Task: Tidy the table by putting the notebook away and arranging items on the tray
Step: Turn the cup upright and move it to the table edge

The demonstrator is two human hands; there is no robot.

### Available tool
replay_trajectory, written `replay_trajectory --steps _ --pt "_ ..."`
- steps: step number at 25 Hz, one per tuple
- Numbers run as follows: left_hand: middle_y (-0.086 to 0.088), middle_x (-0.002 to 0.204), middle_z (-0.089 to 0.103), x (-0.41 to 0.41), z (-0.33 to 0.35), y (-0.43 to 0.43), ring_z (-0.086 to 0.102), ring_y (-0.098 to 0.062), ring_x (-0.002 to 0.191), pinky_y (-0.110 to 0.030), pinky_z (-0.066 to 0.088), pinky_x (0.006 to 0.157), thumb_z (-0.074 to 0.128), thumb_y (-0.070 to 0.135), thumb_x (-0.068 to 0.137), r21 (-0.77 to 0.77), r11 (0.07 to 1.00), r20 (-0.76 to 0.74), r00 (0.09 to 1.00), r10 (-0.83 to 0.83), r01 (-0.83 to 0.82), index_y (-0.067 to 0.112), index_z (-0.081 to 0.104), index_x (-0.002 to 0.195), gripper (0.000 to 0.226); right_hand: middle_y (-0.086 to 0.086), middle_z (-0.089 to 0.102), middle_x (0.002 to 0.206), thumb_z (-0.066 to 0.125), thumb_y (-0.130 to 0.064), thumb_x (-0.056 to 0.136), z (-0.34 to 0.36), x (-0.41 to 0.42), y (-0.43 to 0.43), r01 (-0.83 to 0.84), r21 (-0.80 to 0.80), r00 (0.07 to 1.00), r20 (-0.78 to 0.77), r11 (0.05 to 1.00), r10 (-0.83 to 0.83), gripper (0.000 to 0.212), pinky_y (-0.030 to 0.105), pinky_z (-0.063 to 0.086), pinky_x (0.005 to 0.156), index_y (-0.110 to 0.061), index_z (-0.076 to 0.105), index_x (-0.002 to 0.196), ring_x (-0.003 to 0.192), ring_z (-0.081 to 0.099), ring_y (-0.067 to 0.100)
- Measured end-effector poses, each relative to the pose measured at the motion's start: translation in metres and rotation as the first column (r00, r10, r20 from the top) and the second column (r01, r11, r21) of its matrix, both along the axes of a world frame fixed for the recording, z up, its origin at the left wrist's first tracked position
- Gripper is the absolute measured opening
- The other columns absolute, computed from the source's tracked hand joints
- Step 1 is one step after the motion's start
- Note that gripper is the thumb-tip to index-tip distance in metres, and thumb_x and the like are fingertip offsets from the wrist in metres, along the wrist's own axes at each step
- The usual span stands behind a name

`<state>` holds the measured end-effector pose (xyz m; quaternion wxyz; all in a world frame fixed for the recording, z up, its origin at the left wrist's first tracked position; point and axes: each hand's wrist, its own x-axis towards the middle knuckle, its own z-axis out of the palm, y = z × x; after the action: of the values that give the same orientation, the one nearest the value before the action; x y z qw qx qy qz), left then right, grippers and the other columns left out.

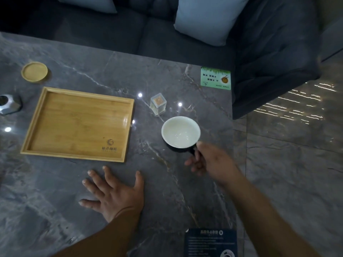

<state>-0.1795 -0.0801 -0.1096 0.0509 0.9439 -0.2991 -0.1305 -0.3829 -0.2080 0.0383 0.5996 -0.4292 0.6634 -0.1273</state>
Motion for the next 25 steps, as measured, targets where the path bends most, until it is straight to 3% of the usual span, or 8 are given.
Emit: replay_trajectory --steps 3,7,11,14,19,21,25 --pt "-0.010 0.171 0.010 -0.001 0.000 -0.001 0.000 -0.029 0.157 -0.074 -0.001 0.116 0.045 0.083 0.074 0.003 1.000 0.008 1.000 -0.004 0.004 0.018 0.021 0.157 0.108 0.011 0.080 0.092 0.038 -0.031 0.110 -0.033 0.008 0.050 0.339 -0.071 0.935 0.136 0.938 -0.328 0.044 0.040 0.053 0.073 -0.012 0.055 0.074 0.082 0.072 0.029" --pt "-0.011 0.170 0.013 0.000 -0.003 0.001 0.002 -0.030 0.157 -0.077 0.003 0.115 0.048 0.082 0.073 0.002 1.000 0.021 1.000 -0.001 0.001 0.018 0.023 0.156 0.107 0.006 0.080 0.100 0.037 -0.030 0.109 -0.052 0.000 0.068 0.528 -0.070 0.842 0.170 0.846 -0.512 0.041 0.047 0.056 0.089 -0.008 0.062 0.087 0.096 0.075 0.023" --pt "-0.011 0.170 0.014 -0.002 -0.003 0.000 0.003 -0.030 0.157 -0.077 0.004 0.114 0.048 0.082 0.073 -0.005 1.000 0.030 1.000 -0.003 0.003 0.018 0.023 0.155 0.107 0.005 0.080 0.104 0.037 -0.032 0.108 -0.060 -0.027 0.064 0.587 -0.080 0.806 0.151 0.806 -0.572 0.036 0.049 0.054 0.096 -0.023 0.062 0.084 0.100 0.074 0.019" --pt "-0.012 0.170 0.015 -0.002 -0.003 0.000 0.004 -0.030 0.157 -0.078 0.004 0.114 0.048 0.080 0.074 -0.018 1.000 0.025 1.000 -0.001 0.001 0.017 0.025 0.155 0.106 0.004 0.079 0.106 0.037 -0.038 0.105 -0.068 -0.045 0.059 0.594 -0.067 0.803 0.104 0.801 -0.587 0.038 0.051 0.053 0.098 -0.018 0.058 0.080 0.101 0.074 0.017" --pt "-0.013 0.170 0.013 -0.003 0.000 0.001 0.003 -0.031 0.157 -0.077 0.002 0.114 0.047 0.080 0.074 -0.017 1.000 0.018 1.000 -0.002 0.002 0.015 0.025 0.155 0.106 0.002 0.080 0.108 0.037 -0.041 0.104 -0.074 -0.058 0.058 0.619 -0.007 0.782 0.095 0.785 -0.616 0.035 0.046 0.050 0.101 -0.017 0.063 0.099 0.102 0.075 0.013" --pt "-0.013 0.170 0.013 -0.003 -0.001 0.000 0.004 -0.031 0.157 -0.077 0.002 0.114 0.047 0.079 0.073 -0.015 1.000 0.021 1.000 -0.002 0.002 0.015 0.026 0.155 0.106 0.002 0.079 0.111 0.034 -0.037 0.107 -0.073 -0.057 0.059 0.611 0.001 0.788 0.097 0.791 -0.608 0.029 0.041 0.052 0.096 -0.030 0.062 0.101 0.102 0.074 0.012" --pt "-0.012 0.170 0.014 -0.002 -0.004 0.001 0.004 -0.030 0.157 -0.077 0.003 0.114 0.047 0.081 0.073 -0.009 1.000 0.032 0.999 -0.003 0.003 0.016 0.026 0.155 0.106 -0.002 0.077 0.110 0.030 -0.034 0.109 -0.074 -0.054 0.060 0.602 -0.001 0.796 0.084 0.798 -0.600 0.032 0.036 0.052 0.087 -0.035 0.061 0.100 0.099 0.074 0.012"
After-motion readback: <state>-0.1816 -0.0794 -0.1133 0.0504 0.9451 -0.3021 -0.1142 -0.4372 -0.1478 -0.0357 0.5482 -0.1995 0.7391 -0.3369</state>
